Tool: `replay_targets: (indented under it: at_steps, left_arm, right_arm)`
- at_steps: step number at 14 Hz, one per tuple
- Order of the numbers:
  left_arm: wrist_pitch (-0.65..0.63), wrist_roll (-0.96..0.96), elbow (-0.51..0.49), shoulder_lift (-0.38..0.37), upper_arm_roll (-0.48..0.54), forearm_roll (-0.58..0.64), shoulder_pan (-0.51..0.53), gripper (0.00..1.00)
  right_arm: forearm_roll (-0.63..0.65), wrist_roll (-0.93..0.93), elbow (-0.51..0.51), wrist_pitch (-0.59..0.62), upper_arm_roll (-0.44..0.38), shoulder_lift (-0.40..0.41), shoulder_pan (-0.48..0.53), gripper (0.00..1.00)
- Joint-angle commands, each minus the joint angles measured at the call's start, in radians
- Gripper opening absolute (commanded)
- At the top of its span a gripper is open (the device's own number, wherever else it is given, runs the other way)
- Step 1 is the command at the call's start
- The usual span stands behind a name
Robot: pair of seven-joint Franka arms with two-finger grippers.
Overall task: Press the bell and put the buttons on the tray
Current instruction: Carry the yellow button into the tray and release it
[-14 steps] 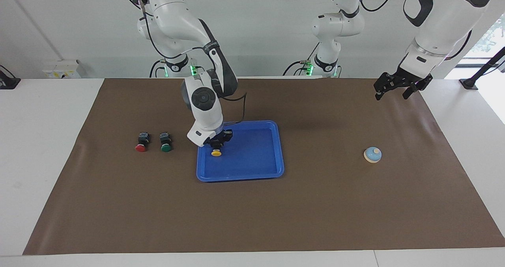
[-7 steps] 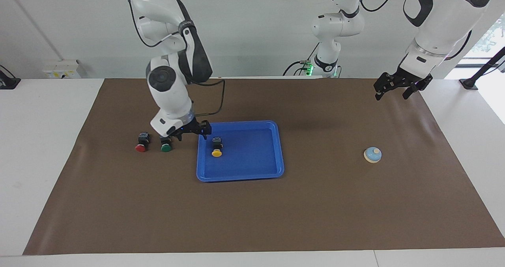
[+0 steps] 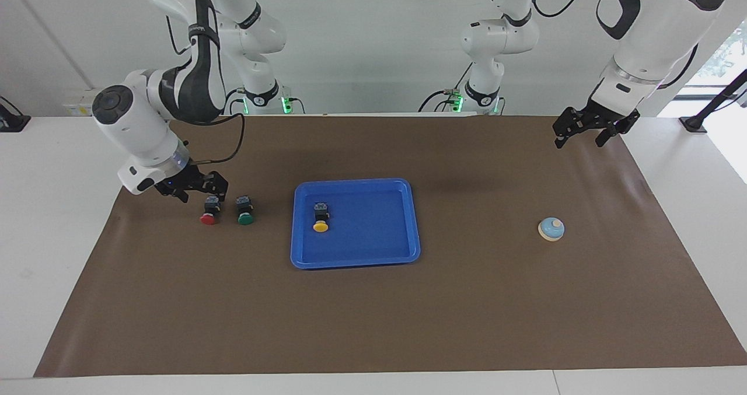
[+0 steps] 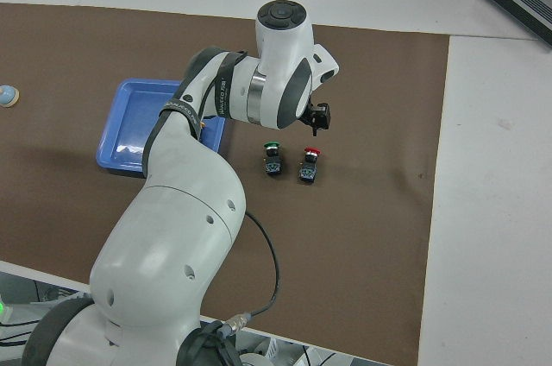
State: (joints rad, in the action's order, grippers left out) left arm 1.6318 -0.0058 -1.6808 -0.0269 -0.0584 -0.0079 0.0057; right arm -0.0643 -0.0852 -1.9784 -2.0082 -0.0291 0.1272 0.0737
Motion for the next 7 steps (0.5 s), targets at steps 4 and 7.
replay_targets:
  at_steps: [4,7]
  left_arm:
    - [-0.003,-0.008,0.009,0.024,0.020,0.005,-0.016,1.00]
    - [-0.056,-0.011,0.056,0.050,0.034,0.000,-0.038,1.00]
  right_arm:
    - [0.000,0.021,-0.216,-0.183,0.012,-0.070,0.031,1.00]
    - [0.024,0.019,-0.289,-0.271,0.012,-0.075,0.034,1.00]
